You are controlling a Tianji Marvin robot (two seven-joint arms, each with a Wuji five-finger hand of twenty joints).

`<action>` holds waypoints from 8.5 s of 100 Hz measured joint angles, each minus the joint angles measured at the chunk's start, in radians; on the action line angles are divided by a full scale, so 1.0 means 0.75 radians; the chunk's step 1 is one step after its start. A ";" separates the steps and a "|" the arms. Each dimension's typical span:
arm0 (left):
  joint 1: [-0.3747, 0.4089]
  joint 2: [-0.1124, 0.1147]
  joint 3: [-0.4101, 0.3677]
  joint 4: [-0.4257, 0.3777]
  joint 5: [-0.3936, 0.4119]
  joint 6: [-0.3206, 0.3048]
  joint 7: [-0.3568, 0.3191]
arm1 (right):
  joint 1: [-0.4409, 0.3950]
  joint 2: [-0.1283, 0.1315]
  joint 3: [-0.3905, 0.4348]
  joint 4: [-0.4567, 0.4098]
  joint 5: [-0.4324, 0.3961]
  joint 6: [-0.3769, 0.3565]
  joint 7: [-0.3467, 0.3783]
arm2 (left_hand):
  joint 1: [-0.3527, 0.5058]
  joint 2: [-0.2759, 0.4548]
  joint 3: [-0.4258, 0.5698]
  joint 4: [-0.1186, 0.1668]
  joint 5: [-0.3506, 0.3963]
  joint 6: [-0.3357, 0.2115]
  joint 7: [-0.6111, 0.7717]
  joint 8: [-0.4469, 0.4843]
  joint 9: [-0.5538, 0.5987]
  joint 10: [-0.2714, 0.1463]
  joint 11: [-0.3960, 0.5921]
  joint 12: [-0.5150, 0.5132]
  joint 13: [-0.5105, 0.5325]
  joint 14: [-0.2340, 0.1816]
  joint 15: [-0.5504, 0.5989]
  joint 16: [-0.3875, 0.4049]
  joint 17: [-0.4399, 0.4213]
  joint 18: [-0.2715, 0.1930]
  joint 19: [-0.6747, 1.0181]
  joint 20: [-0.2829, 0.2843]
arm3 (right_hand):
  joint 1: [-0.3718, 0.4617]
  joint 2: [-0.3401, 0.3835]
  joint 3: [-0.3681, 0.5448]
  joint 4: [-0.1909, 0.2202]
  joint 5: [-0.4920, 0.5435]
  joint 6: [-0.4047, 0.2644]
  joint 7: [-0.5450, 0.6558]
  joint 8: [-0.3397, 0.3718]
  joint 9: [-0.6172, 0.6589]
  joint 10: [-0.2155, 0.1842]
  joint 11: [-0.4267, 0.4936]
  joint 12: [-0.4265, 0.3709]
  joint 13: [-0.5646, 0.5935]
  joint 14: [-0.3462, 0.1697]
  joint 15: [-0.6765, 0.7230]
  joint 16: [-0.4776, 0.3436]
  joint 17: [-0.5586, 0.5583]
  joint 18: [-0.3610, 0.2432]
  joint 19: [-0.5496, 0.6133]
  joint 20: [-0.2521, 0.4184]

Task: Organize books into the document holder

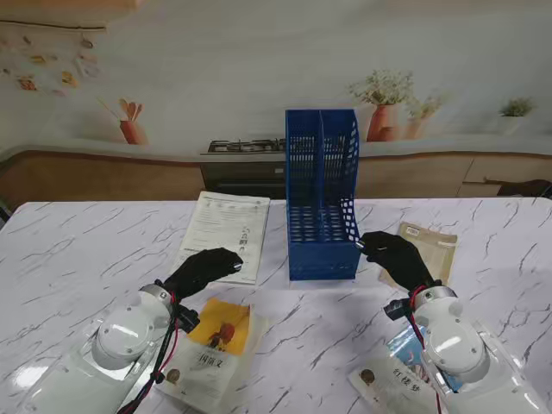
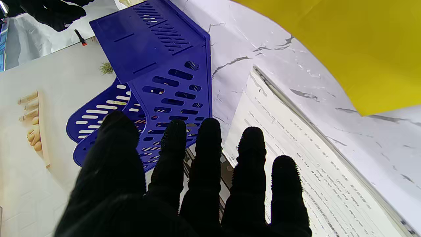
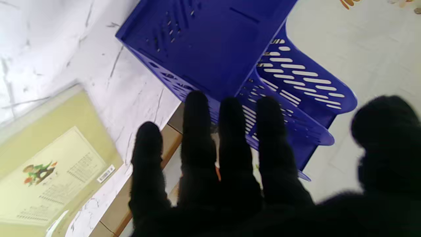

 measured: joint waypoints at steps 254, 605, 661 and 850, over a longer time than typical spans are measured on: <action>-0.112 0.012 0.083 0.092 -0.021 -0.075 -0.083 | -0.566 0.210 0.318 -0.397 -0.416 0.381 0.849 | 0.000 0.000 0.000 0.000 0.015 0.003 0.015 0.000 0.000 0.000 -0.004 -0.015 0.027 0.022 0.047 -0.004 0.050 0.031 0.097 -0.021 | 0.700 0.371 -0.638 0.074 0.349 0.148 0.250 -0.270 0.555 0.143 0.219 -0.257 0.503 0.208 0.330 -0.194 0.395 0.399 0.329 -0.416; -0.083 0.012 0.100 0.075 -0.008 -0.070 -0.060 | -0.588 0.109 0.307 -0.363 -0.486 0.230 0.356 | 0.000 0.000 0.000 0.000 0.016 0.005 0.016 0.000 0.000 0.001 -0.004 -0.015 0.027 0.022 0.047 -0.004 0.046 0.047 0.098 -0.046 | 0.439 0.330 -0.654 0.058 0.173 0.027 0.036 -0.262 0.244 0.001 -0.164 -0.333 0.172 -0.050 -0.118 -0.224 0.279 -0.018 0.118 -0.354; -0.147 0.012 0.135 0.134 -0.042 -0.119 -0.097 | -0.618 0.106 0.303 -0.384 -0.296 0.412 0.313 | 0.000 0.000 0.000 0.000 0.016 0.005 0.016 0.000 0.000 0.001 -0.004 -0.015 0.027 0.021 0.047 -0.004 0.046 0.063 0.098 -0.046 | 0.432 0.354 -0.654 0.058 0.032 0.017 0.016 -0.169 0.078 -0.149 -0.076 -0.284 0.066 -0.297 -0.088 -0.199 0.137 -0.020 0.017 -0.393; -0.134 -0.019 0.212 0.148 0.002 -0.171 0.088 | -0.174 0.103 0.008 -0.144 -0.158 0.080 0.393 | -0.070 -0.370 0.515 0.017 0.023 0.072 0.064 -0.013 0.020 0.004 0.021 -0.015 0.089 0.010 0.126 0.013 0.380 0.047 0.398 0.014 | 0.440 0.204 -0.655 0.058 0.159 -0.021 0.035 -0.097 0.229 0.012 -0.118 -0.226 0.184 0.018 -0.065 -0.126 0.110 0.278 0.151 -0.317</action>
